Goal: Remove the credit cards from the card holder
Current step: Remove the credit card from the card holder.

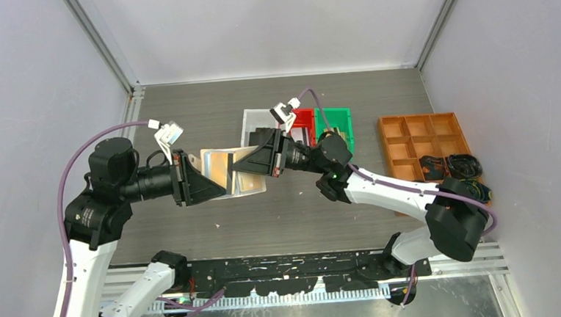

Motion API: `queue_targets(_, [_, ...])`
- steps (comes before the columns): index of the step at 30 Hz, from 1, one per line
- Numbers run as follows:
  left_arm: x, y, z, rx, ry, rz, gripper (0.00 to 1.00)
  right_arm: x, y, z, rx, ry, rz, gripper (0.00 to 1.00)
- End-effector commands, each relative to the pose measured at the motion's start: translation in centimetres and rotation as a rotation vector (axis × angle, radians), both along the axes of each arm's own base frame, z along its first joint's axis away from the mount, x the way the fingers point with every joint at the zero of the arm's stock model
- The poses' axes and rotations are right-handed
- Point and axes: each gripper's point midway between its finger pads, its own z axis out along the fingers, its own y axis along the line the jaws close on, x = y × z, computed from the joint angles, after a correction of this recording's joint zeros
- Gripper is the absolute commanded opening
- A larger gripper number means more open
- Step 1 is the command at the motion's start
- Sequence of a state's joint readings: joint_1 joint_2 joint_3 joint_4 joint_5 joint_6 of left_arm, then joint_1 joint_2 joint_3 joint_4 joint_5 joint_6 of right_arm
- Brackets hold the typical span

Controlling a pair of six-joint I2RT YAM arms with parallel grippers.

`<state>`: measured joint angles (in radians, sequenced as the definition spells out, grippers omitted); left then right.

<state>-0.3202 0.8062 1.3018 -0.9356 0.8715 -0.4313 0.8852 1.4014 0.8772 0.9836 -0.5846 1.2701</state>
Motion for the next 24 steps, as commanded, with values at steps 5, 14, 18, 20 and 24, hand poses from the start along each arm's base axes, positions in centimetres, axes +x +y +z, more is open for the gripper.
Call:
queue_targets(5, [-1.1,-0.4,2.4,-0.050,-0.104,-0.077,0.12,-2.1,-1.8,1.4,0.050,-0.099,-0.042,0.01])
queue_targets(14, [-0.7,-0.2,2.7,-0.044,-0.116,-0.050,0.09,-2.2,-2.7,1.0,0.014,-0.132,-0.097,0.01])
queue_targets(18, [-0.6,-0.1,2.9,-0.041,-0.122,-0.041,0.07,-2.1,-3.2,0.7,0.014,-0.130,-0.124,0.01])
queue_targets(20, [-0.5,-0.1,3.0,-0.041,-0.125,-0.035,0.07,-2.0,-3.3,0.5,0.013,-0.130,-0.131,0.01])
queue_targets(24, [-0.4,-0.1,3.1,-0.042,-0.123,-0.029,0.06,-2.1,-3.8,0.8,0.034,-0.141,-0.148,0.01])
